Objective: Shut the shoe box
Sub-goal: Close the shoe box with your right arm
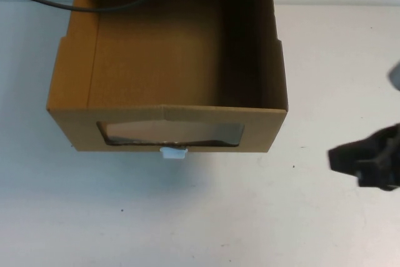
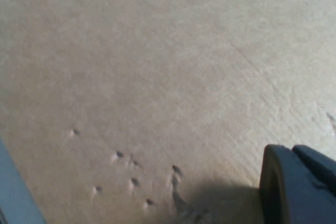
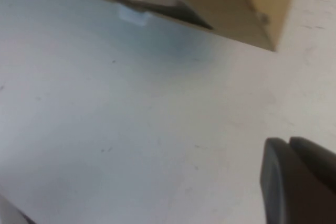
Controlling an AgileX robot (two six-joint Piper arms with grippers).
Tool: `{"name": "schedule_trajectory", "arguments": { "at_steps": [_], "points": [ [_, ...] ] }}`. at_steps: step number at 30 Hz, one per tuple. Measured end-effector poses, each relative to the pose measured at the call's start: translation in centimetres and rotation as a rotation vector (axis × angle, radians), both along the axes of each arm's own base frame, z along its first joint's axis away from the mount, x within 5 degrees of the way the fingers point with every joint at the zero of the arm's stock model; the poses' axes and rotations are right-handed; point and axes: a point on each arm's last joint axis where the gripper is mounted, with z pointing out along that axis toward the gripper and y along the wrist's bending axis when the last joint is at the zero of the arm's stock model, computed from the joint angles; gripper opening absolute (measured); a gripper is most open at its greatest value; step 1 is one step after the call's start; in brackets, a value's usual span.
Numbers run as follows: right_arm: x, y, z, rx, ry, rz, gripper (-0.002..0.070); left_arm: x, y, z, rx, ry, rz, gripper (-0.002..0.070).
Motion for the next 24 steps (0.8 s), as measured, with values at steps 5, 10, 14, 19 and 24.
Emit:
{"name": "schedule_trajectory", "arguments": {
  "at_steps": [5, 10, 14, 19, 24],
  "points": [
    [1.7, 5.8, 1.2, -0.034, -0.05, 0.157, -0.0011, 0.0, 0.0, 0.0, 0.002, 0.0, 0.0, -0.0005],
    [1.8, 11.0, 1.7, -0.051, -0.158, 0.233, -0.0011, 0.0, 0.0, 0.0, 0.002, 0.0, 0.0, -0.0005],
    [2.8, 13.9, 1.9, -0.034, -0.206, 0.256, -0.0011, 0.0, 0.0, 0.0, 0.002, 0.001, -0.001, -0.0005],
    [4.7, 16.1, 1.5, -0.07, -0.216, 0.259, -0.0011, 0.0, 0.0, 0.0, 0.002, 0.001, -0.001, -0.0005],
    [6.2, 17.3, 1.0, -0.131, -0.218, 0.256, -0.0011, 0.0, 0.0, 0.0, 0.002, 0.001, -0.001, -0.0005]
  ]
}}
